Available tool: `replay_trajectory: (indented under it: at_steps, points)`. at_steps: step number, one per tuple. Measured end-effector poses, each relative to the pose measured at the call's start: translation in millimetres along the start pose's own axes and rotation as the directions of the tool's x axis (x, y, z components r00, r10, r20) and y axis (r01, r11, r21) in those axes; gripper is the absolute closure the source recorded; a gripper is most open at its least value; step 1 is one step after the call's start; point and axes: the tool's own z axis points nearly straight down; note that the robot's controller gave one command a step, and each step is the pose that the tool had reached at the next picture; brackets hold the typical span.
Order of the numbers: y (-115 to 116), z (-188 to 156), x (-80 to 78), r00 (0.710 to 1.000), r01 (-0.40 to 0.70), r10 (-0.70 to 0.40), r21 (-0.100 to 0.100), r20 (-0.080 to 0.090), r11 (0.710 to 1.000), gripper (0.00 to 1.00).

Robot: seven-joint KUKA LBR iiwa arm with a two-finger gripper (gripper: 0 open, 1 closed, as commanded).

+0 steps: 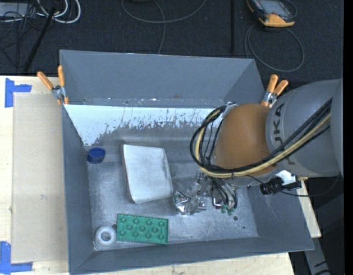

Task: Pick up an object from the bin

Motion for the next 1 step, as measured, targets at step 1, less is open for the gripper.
replay_trajectory:
  at_steps: [1]
  points:
    - [-0.4,-21.8,-0.6,1.000,0.006,-0.006,0.000,0.001,1.000,1.00]
